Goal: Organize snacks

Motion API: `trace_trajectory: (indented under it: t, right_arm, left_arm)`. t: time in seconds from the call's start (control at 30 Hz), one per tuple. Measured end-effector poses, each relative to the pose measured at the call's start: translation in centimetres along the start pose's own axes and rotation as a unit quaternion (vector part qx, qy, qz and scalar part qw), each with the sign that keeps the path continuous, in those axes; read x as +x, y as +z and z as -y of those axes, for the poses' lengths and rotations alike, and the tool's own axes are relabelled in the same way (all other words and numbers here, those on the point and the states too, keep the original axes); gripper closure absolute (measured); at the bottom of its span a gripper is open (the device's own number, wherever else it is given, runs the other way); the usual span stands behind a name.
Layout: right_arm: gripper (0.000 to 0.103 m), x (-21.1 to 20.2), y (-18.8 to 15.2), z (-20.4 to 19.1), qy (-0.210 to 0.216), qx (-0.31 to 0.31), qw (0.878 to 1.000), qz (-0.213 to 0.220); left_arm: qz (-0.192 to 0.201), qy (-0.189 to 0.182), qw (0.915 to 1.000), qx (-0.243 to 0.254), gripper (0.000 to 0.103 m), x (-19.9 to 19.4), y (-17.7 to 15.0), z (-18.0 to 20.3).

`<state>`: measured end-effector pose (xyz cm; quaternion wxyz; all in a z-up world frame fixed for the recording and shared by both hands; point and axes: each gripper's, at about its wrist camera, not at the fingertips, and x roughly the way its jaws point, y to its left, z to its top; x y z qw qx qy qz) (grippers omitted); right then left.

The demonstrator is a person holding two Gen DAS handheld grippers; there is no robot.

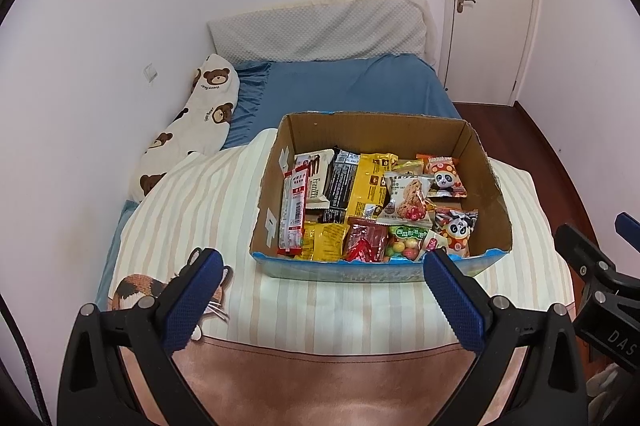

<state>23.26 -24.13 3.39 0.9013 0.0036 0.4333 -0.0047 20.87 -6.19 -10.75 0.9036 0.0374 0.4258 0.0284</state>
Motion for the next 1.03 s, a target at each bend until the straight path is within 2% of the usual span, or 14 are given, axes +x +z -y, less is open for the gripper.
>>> trace_trajectory:
  t: [1.03]
  right_arm:
    - [0.0, -0.42, -0.02, 0.07, 0.006, 0.002, 1.0, 0.0]
  left_arm:
    - [0.002, 0.003, 1.0, -0.003, 0.0, -0.41, -0.2, -0.41]
